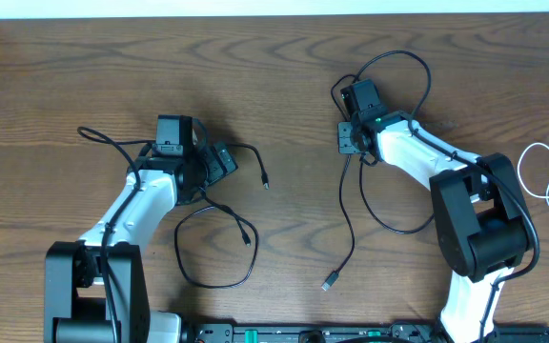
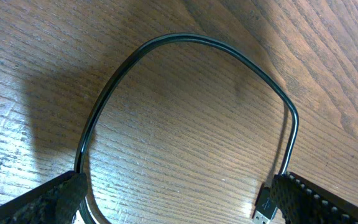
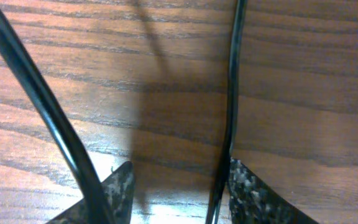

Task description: Untangle cables

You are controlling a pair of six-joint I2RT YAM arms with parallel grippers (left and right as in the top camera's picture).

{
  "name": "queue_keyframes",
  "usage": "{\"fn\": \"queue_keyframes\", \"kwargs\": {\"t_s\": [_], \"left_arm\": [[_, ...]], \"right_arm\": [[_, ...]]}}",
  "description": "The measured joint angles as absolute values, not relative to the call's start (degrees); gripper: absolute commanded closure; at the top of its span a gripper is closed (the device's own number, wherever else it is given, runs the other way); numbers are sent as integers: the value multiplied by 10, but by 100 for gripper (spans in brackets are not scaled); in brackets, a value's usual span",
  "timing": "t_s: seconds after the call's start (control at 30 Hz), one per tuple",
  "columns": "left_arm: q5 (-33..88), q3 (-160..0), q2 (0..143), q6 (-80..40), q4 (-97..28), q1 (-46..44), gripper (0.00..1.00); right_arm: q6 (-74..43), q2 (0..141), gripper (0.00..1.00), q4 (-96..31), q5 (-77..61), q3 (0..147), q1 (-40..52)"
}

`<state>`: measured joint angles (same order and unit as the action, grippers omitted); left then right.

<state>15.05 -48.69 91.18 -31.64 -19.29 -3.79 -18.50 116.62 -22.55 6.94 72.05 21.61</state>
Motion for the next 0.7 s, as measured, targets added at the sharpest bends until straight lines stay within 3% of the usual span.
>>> {"fn": "queue_keyframes", "kwargs": {"t_s": [0.17, 0.2, 0.27, 0.3, 0.7], "left_arm": [[150, -487, 912, -316, -193, -38, 1], [150, -487, 912, -316, -193, -38, 1], [150, -487, 912, -316, -193, -38, 1], [150, -487, 912, -316, -193, -38, 1], [150, -487, 912, -316, -193, -38, 1]], "right_arm": [[-187, 1166, 67, -216, 71, 717, 216], [-187, 1166, 73, -215, 71, 716, 216], [-186, 1166, 96, -213, 71, 715, 216], [-185, 1166, 99, -212, 69, 715, 216], [-130, 1165, 99, -228, -10, 723, 202]]}}
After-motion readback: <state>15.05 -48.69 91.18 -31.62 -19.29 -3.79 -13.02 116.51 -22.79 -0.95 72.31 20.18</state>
